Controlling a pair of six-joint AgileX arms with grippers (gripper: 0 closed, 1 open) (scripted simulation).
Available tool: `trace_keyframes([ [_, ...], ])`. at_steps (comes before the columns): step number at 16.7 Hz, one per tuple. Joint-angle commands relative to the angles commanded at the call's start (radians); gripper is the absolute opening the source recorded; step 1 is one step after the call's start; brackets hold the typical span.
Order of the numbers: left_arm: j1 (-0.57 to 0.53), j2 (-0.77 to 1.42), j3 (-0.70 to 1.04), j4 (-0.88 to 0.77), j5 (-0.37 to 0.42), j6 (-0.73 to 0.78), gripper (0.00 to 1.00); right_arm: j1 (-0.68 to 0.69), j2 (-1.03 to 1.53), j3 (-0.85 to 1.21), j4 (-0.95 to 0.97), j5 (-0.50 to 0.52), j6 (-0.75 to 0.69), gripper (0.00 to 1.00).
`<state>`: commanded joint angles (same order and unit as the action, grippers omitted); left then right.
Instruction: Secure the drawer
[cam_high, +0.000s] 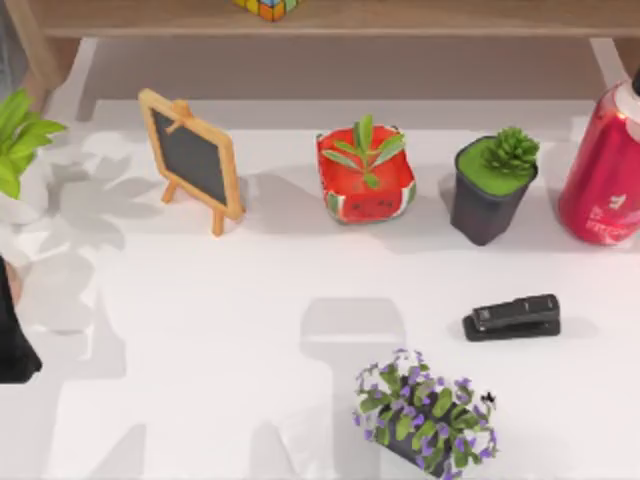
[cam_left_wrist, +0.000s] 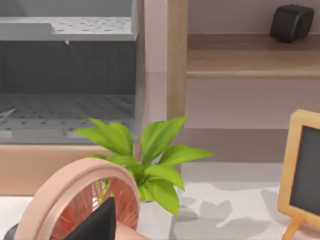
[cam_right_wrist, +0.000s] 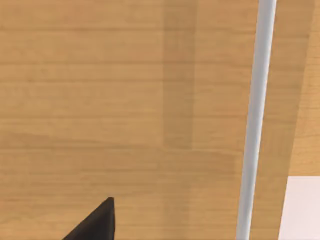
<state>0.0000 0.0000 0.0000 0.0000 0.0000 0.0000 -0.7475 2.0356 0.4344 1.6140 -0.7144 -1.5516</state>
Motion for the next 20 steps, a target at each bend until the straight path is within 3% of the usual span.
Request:
trace_keyframes([
  [11, 0.0, 0.0, 0.0, 0.0, 0.0, 0.0, 1.0, 0.059, 0.025, 0.079, -0.055, 0.059, -0.001, 1.0],
  [20, 0.0, 0.0, 0.0, 0.0, 0.0, 0.0, 1.0, 0.059, 0.025, 0.079, -0.055, 0.059, -0.001, 0.32],
])
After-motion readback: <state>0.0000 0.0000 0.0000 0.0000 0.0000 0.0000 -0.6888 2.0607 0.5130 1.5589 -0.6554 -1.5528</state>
